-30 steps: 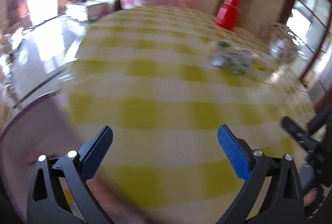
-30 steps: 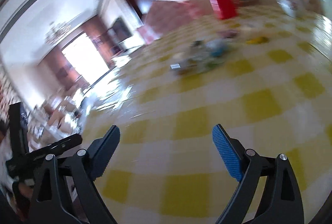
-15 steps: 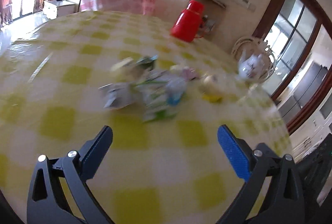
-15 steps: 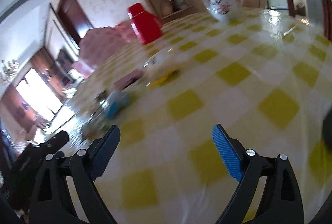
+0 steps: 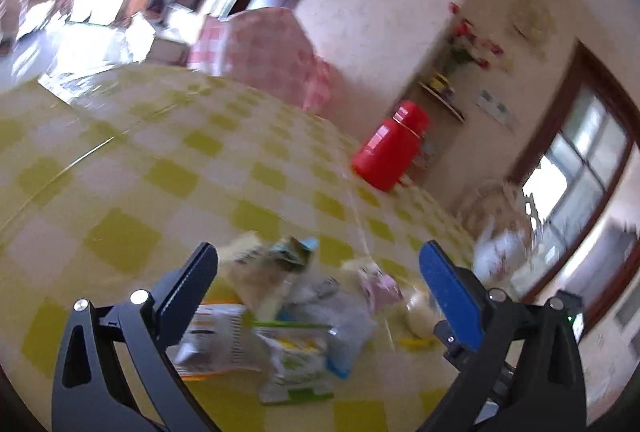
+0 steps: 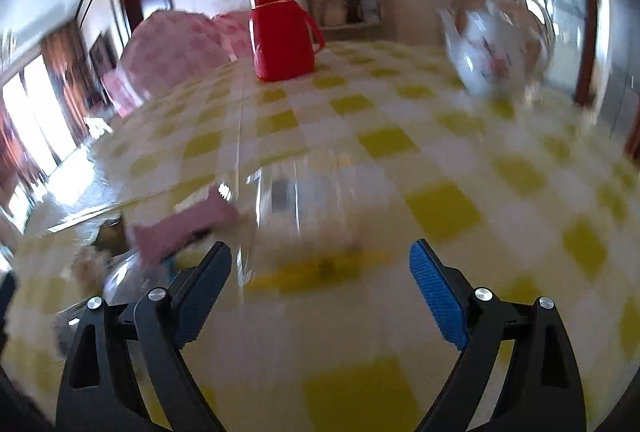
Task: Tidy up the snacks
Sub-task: 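Grasp the wrapped round bun with the right tool while the left grasps the pink bar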
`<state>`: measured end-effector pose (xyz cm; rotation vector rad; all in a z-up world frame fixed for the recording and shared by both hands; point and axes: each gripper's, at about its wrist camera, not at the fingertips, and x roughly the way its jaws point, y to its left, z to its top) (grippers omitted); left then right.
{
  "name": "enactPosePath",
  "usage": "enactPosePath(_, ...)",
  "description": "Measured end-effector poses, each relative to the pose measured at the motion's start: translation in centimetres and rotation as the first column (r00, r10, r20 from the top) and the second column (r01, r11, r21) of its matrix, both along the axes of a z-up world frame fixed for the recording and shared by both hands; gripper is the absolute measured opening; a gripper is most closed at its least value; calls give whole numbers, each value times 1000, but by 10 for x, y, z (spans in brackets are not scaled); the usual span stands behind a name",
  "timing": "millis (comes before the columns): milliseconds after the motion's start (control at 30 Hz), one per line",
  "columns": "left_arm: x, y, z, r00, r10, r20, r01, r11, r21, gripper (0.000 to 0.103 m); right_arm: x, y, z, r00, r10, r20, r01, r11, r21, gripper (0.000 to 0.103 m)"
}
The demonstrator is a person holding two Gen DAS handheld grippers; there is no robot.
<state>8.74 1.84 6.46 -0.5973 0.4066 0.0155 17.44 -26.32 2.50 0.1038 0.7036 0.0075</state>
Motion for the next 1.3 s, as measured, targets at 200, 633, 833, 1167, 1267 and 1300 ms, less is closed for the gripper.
enactPosePath(200,6,28,-2,998,54,-26,-56,995,-82,101,58,19,-17,990,39,-137,-53,993,-107,88)
enactPosePath(633,18,36,-3,993,26,-116,-33,998,-53,101,66,9,-31,978,39,-204,-47,998,-35,67)
enactPosePath(833,27,19,4,992,-53,-117,64,994,88,101,30,-5,-23,985,19,-172,-10,999,53,64)
enactPosePath(1167,31,-11,-7,957,-212,-200,238,964,115,101,-108,-9,-10,993,62,-99,-51,993,111,64)
enactPosePath(1267,22,-55,1,938,-281,-202,333,894,299,101,-133,-16,-11,994,59,-94,-45,988,149,64)
enactPosePath(1300,20,-76,4,934,-299,-196,355,839,413,101,-137,-17,-11,994,58,-97,-42,987,158,64)
